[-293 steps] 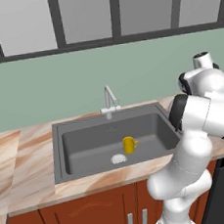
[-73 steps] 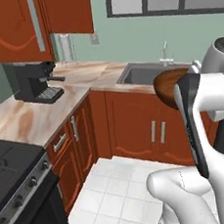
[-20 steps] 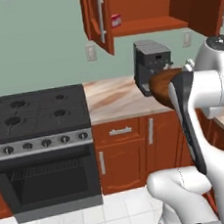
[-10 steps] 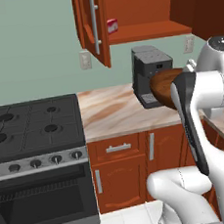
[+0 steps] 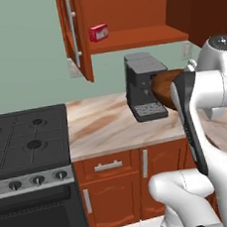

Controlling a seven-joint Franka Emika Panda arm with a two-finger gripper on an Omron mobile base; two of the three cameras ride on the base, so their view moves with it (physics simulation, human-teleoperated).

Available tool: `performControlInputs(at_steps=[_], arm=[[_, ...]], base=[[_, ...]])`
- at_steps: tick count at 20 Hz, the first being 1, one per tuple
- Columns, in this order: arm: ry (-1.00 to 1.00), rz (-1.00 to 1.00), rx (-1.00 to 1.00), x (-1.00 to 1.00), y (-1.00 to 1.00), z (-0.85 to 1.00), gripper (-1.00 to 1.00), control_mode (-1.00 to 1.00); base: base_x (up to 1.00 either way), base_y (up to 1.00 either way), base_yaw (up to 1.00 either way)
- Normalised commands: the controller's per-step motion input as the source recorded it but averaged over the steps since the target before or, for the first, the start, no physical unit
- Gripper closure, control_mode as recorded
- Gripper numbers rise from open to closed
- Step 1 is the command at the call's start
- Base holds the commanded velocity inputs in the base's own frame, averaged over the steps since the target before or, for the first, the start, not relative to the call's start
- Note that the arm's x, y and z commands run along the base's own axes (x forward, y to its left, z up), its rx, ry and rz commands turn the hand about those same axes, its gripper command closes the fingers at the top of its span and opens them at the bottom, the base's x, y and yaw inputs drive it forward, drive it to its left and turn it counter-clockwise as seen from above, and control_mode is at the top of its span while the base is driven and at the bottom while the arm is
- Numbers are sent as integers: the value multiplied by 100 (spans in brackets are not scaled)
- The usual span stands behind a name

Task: Pick the mug and place it in the sink. Pick the bowl and place it in the open cabinet and then close the cabinet.

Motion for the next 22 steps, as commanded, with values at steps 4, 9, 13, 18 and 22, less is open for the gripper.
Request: performControlInputs(at_steps=[4,9,13,18,22], arm=[[0,0,0,0,0,0,100,100],[0,0,0,0,0,0,100,100],[0,0,0,0,0,0,100,100],[0,0,0,0,0,0,100,100],[0,0,0,0,0,0,100,100]], base=[[37,-57,-4],[67,1,-1],[59,18,0],[10,5,0],[-21,4,0]])
